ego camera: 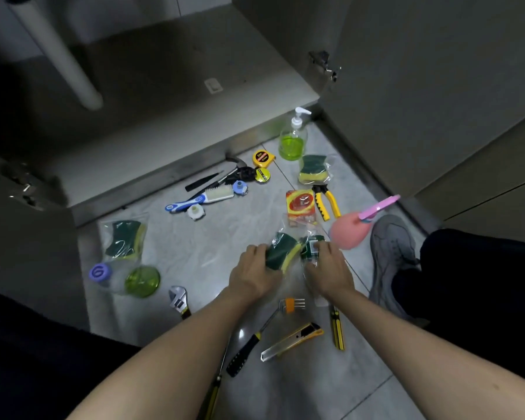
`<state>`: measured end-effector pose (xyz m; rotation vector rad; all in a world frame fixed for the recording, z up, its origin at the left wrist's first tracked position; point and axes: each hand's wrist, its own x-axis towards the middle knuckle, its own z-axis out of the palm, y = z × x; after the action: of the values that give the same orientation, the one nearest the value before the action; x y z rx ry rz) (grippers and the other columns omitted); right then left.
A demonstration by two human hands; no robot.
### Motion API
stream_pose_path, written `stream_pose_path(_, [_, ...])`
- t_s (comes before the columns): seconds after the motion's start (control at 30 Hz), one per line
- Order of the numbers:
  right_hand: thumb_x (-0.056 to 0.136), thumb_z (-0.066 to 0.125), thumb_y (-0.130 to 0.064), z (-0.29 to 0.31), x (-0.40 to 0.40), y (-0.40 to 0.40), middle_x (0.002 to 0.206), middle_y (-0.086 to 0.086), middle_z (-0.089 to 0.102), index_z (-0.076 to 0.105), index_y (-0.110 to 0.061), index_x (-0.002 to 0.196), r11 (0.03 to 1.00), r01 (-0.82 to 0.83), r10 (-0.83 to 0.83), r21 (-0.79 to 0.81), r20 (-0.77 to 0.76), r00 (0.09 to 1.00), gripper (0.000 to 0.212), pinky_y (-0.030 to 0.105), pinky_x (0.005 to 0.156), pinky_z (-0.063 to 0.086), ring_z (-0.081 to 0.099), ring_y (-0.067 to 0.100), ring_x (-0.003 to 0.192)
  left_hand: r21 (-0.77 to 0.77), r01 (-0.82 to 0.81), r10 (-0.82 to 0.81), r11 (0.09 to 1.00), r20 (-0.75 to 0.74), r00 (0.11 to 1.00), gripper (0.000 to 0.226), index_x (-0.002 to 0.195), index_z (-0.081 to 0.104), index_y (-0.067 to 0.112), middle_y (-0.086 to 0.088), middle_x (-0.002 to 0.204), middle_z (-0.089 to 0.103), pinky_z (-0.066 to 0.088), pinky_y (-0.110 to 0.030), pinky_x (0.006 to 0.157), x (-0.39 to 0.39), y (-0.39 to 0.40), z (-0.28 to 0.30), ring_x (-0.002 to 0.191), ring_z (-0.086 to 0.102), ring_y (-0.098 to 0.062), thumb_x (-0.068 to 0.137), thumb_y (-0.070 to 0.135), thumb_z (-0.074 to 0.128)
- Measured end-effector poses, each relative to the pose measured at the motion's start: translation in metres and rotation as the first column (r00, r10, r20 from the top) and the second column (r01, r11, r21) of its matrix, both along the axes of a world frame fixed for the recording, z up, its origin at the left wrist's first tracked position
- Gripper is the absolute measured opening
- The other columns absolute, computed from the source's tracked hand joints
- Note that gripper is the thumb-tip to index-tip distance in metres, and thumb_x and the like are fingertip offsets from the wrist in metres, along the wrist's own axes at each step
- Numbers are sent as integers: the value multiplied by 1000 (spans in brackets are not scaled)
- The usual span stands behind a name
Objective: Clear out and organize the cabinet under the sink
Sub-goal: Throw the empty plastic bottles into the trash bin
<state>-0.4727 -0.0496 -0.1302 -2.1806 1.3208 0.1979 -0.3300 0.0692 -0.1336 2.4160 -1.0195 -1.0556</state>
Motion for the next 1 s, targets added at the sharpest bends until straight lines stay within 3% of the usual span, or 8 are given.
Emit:
stream_pose_path(0.13, [89,64,-20,-10,4,-8,124,9,51,48,-14,126,997,71,-70,-20,26,997,41,46,86,51,51,29,112,-54,-16,20,998,58,998,79,144,32,22,-2,136,40,45,-39,92,-11,-21,-19,121,42,-22,80,45,71])
stream_pose_path(0.27, [84,71,-25,-23,6,-10,124,10,52,45,-11,131,989,137,-139,50,35,990,55,49,90,51,54,30,113,-60,-64,66,996,28,997,67,136,40,19,-4,124,50,48,-40,87,-2,-24,-30,112,47,-23,81,38,73])
stream_pose_path(0.43, [74,75,-32,-31,12,-3,121,4,56,46,-19,131,970,221,-233,100,129,964,65,50,84,54,58,26,109,43,-123,116,991,145,983,69,132,41,19,-3,123,51,50,-40,89,22,-4,-33,110,48,-22,77,45,73])
stream_pose_path(0.6, [70,78,-40,-37,37,16,115,-3,58,48,-26,130,962,200,-241,186,227,944,69,40,78,54,60,19,99,138,-287,242,948,273,931,71,127,40,17,-7,128,49,45,-43,95,52,29,-31,122,46,-30,77,56,69])
stream_pose_path(0.73, [74,77,-46,-44,62,33,117,-3,54,48,-22,131,962,88,-161,259,274,948,68,40,81,56,59,17,101,118,-351,300,929,316,900,89,140,33,18,-6,138,41,41,-43,100,66,51,-25,129,39,-29,71,57,74])
stream_pose_path(0.8, [87,65,-52,-46,72,30,112,-2,55,55,-20,121,982,48,-96,183,261,961,48,37,75,54,60,18,95,-2,-314,294,949,358,886,91,144,32,17,-5,141,39,38,-41,104,64,57,-21,131,35,-27,71,52,74])
stream_pose_path(0.9, [101,46,-36,-45,79,5,107,6,58,59,-12,112,998,53,-39,-37,315,948,30,37,73,49,59,24,94,-291,-116,224,950,371,901,61,138,44,18,-2,132,50,41,-35,97,52,55,-18,120,44,-25,82,29,66])
stream_pose_path(1.0, [97,49,-20,-42,83,-32,121,14,53,54,-5,124,969,17,44,-248,235,971,31,42,77,50,53,32,110,-289,13,80,957,307,948,59,141,42,22,3,133,49,47,-34,93,32,35,-16,117,47,-19,88,44,56])
